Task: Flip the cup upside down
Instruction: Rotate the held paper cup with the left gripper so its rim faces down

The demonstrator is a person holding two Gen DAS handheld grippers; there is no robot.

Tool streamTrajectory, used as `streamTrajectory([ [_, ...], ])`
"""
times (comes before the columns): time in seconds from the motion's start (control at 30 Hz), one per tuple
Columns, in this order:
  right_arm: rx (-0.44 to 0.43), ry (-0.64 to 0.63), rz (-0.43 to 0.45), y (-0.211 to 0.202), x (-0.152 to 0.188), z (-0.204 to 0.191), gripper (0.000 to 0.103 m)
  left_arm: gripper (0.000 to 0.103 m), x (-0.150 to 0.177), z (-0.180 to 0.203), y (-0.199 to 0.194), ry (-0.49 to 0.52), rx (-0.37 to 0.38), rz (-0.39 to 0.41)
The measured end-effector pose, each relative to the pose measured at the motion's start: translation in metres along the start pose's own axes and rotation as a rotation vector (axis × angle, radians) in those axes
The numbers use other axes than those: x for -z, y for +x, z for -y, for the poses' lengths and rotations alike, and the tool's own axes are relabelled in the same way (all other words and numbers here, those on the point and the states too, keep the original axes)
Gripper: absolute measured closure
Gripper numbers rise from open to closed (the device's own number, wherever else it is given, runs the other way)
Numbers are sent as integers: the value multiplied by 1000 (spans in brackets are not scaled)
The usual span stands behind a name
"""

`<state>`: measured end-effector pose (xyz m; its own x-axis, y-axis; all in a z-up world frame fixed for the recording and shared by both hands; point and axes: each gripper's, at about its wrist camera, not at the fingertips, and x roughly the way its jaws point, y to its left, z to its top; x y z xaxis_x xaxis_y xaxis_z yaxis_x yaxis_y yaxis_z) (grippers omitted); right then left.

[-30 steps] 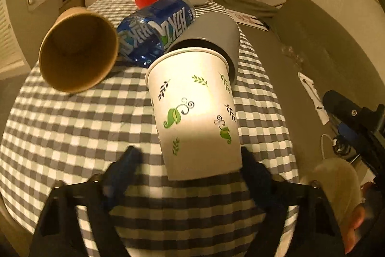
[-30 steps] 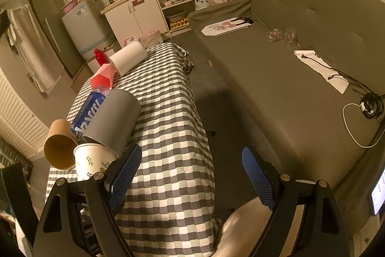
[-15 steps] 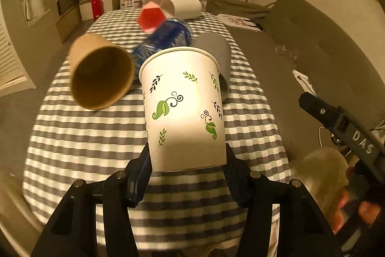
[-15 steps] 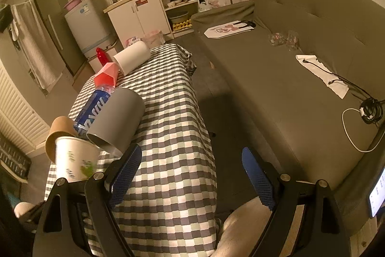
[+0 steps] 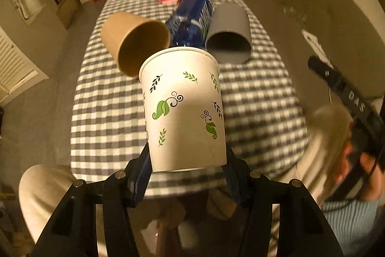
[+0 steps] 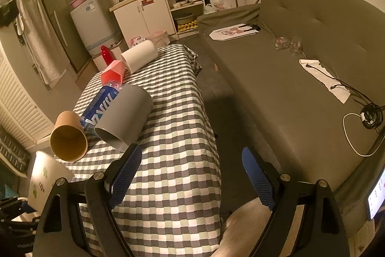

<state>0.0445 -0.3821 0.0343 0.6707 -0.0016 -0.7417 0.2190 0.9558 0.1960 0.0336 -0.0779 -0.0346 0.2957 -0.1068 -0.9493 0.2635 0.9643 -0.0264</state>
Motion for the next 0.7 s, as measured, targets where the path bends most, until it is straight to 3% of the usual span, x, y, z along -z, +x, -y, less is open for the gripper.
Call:
streamTrajectory([
  [0.13, -6, 6, -9, 2, -1, 1, 17, 47, -6, 2, 3, 44, -18, -57],
  [0.47, -15, 33, -34, 11, -2, 6, 17, 47, -49, 10, 25, 77, -29, -109],
  [0.7, -24, 58, -56, 18, -2, 10, 17, 47, -50, 4, 21, 150, -45, -207],
])
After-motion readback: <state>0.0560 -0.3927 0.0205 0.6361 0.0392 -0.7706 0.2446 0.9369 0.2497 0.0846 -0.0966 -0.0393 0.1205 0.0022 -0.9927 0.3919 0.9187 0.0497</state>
